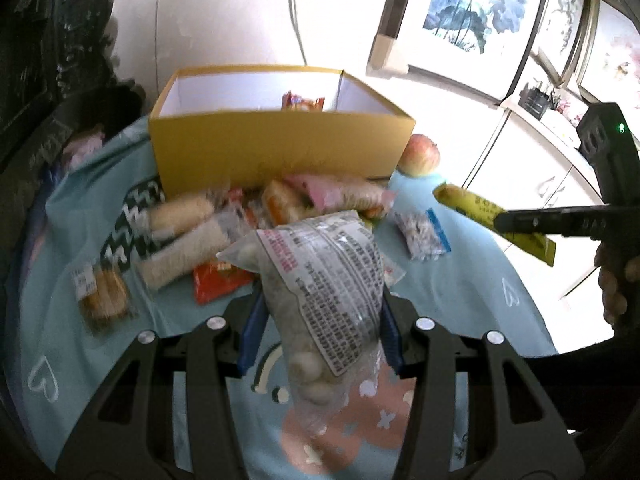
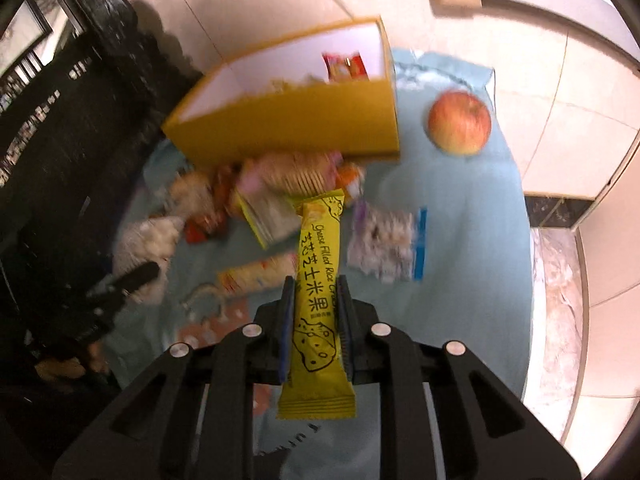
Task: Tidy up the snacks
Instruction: 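Carry both snacks over the yellow box and open both tools to drop them, then grasp the clear rice stick packet with the left tool while the right grasps the white-blue printed packet, then carry both packets over the yellow box and open both tools to drop them, then grasp the clear bread stick packet with the left tool while the right grasps the pink cracker bag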
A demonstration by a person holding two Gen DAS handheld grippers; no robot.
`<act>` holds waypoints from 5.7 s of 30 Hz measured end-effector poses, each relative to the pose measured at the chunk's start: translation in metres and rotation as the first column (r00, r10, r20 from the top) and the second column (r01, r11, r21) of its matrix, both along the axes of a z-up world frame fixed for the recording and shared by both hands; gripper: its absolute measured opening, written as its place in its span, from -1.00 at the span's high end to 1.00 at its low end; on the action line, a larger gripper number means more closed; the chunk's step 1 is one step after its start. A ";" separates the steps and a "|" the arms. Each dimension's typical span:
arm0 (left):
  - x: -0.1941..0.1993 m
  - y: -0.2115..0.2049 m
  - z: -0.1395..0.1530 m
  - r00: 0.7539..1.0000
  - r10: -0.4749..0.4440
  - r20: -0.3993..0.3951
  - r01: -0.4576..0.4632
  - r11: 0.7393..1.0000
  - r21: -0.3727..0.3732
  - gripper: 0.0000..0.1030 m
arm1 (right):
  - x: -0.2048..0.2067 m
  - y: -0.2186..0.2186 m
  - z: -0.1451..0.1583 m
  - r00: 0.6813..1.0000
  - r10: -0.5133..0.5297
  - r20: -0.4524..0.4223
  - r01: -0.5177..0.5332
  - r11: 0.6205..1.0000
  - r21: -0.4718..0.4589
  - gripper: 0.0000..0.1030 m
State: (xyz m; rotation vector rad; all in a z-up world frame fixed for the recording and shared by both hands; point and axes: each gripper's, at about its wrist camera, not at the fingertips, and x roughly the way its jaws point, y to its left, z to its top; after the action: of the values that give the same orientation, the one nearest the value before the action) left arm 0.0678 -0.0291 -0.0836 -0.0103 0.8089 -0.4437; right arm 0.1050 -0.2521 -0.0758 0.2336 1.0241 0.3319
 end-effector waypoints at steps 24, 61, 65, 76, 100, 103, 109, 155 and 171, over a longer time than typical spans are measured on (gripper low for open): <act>0.220 -0.008 0.104 0.965 0.235 0.114 -0.240 0.970 0.037 -0.71 | 0.190 0.014 0.111 0.972 -0.070 0.226 0.102 0.986 -0.133 -0.15; 0.020 -0.071 -0.100 0.968 -0.242 -0.070 0.252 0.922 0.295 0.41 | 0.059 0.010 -0.102 0.993 -0.062 -0.105 0.025 0.946 -0.324 0.32; 0.014 -0.055 -0.094 0.979 -0.192 -0.074 0.204 0.950 0.238 0.41 | 0.045 -0.009 -0.098 0.991 -0.094 -0.097 0.068 0.968 -0.240 0.34; -0.003 -0.038 -0.037 0.986 -0.154 0.061 0.144 0.978 0.149 0.41 | 0.022 -0.002 -0.046 0.999 -0.050 0.014 0.052 0.984 -0.172 0.35; 0.022 -0.053 -0.034 0.987 -0.163 -0.008 0.163 0.975 0.149 0.47 | 0.007 0.004 -0.010 0.997 -0.025 0.072 0.036 0.987 -0.159 0.35; 0.025 -0.045 -0.006 0.989 -0.132 0.060 0.125 0.986 0.111 0.47 | 0.009 0.009 -0.001 0.995 -0.011 0.096 0.027 0.985 -0.168 0.35; 0.036 -0.037 0.029 0.989 -0.090 0.120 0.082 0.994 0.067 0.47 | 0.013 0.020 0.019 0.989 0.024 0.149 0.004 0.983 -0.182 0.35; 0.079 0.026 -0.047 0.980 0.182 0.080 -0.198 0.932 0.304 -0.84 | 0.096 0.046 -0.046 0.999 0.008 -0.049 -0.015 0.989 -0.148 -0.39; 0.108 0.049 -0.089 0.970 0.240 -0.027 -0.227 0.947 0.227 -0.96 | 0.140 0.104 -0.095 0.995 0.025 -0.092 -0.052 0.950 -0.308 -0.97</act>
State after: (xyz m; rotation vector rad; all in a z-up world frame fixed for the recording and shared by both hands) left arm 0.1754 0.0194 -0.1727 0.0896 0.8961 -0.1268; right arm 0.2447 -0.1483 -0.1704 -0.0572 1.1524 0.1924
